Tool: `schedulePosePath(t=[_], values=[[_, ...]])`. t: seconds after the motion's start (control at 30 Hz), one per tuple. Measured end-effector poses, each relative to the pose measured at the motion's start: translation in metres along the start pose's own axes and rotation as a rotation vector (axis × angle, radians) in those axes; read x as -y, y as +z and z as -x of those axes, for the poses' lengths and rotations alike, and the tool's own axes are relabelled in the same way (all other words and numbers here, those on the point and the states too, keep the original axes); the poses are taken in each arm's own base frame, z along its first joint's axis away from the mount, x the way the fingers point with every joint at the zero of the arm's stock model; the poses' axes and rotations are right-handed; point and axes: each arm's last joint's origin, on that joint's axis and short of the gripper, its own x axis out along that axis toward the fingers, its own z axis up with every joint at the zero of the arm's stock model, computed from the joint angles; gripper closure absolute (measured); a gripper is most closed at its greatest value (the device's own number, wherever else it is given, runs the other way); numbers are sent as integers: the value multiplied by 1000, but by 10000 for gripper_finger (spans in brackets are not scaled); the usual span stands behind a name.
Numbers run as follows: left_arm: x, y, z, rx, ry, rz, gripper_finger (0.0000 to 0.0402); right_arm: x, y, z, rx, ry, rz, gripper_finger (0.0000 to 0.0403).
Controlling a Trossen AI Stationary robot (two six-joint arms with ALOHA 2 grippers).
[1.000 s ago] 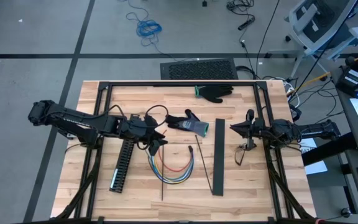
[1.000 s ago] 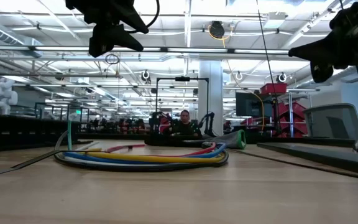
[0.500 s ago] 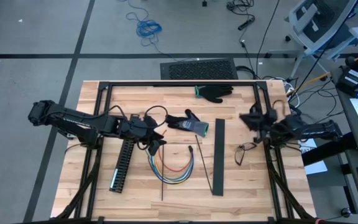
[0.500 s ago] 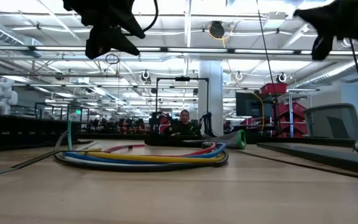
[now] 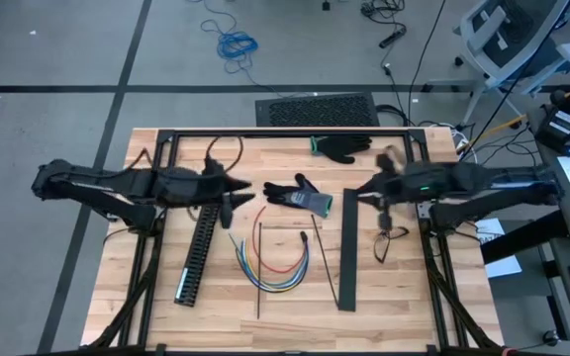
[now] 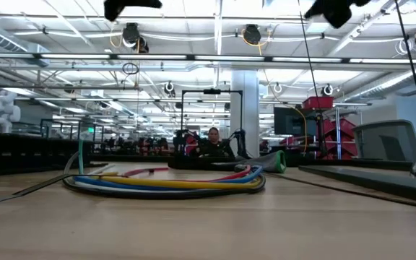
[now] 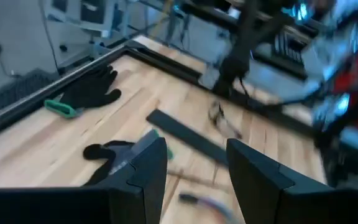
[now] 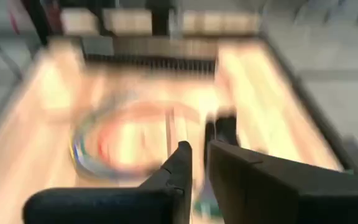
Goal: Ziptie cables
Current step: Prepare the black zip tie
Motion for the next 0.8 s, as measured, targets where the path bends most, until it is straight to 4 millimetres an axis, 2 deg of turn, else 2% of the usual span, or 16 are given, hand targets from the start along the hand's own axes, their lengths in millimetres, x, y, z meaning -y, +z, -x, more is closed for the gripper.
schedulePosePath(t=[0.07, 0.17, 0.33, 0.47, 0.67, 0.8], values=[[2, -18, 1, -171, 7, -83, 240, -2, 4, -14, -96, -11, -4, 347], [1, -57, -4, -444, 70, -201, 240, -4, 4, -32, -216, -32, -66, 334], [-6, -107, -25, -521, 181, -200, 240, -9, 3, -60, -303, -44, -125, 312], [-20, -142, -27, -705, 198, -218, 240, -18, 2, -89, -320, -42, -206, 290], [-21, -136, -5, -523, 112, -89, 239, -28, -1, -150, -264, -47, -346, 264], [-24, -124, 13, -380, 100, -25, 239, -36, 12, -194, -267, -50, -387, 257]])
